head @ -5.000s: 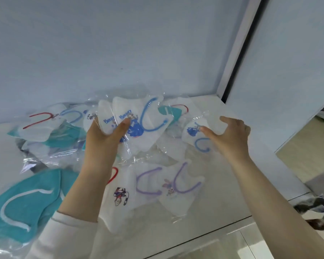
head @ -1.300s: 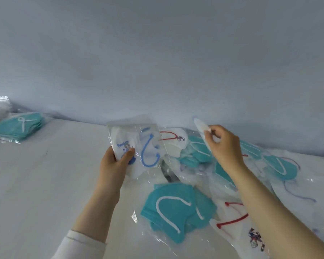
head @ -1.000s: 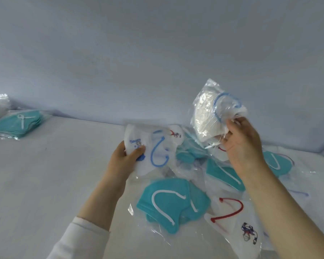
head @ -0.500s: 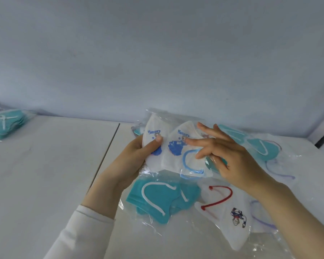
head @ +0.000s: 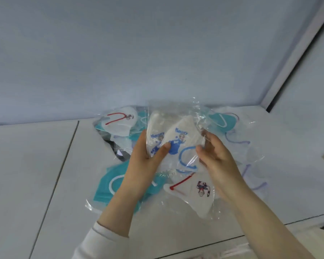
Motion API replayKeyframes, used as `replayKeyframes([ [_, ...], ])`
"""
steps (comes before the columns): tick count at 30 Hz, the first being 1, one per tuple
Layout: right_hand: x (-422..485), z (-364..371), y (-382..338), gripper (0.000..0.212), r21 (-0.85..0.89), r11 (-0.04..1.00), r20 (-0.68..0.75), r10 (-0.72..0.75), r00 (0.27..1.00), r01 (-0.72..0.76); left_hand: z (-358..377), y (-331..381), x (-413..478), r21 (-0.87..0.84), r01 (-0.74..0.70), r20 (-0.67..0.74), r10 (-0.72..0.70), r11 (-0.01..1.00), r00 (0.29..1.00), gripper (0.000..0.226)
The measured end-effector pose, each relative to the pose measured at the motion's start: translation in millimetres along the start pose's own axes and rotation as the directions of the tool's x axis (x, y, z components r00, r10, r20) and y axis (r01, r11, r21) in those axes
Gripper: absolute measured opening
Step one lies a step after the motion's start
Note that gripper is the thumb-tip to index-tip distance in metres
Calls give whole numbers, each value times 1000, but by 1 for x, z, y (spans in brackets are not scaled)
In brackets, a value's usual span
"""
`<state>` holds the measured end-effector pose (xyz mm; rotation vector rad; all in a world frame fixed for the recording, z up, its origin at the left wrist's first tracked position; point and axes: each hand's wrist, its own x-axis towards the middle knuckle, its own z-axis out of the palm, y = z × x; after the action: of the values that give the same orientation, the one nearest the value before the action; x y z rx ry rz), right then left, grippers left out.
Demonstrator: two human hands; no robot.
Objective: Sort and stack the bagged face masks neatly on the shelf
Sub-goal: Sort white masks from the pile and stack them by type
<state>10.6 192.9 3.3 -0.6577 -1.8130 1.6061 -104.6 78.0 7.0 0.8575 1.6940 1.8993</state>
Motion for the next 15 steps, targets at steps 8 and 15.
replayKeyframes([
  [8, -31, -101, 7, 29, -41, 998, -312, -62, 948, 52, 112, -22, -15, 69, -125, 270, 102, 990, 958, 28],
  [15, -31, -203, 13, 36, -31, 988, -255, -156, 954, 153, 220, -27, -17, 85, -166, 245, 141, 982, 959, 31],
])
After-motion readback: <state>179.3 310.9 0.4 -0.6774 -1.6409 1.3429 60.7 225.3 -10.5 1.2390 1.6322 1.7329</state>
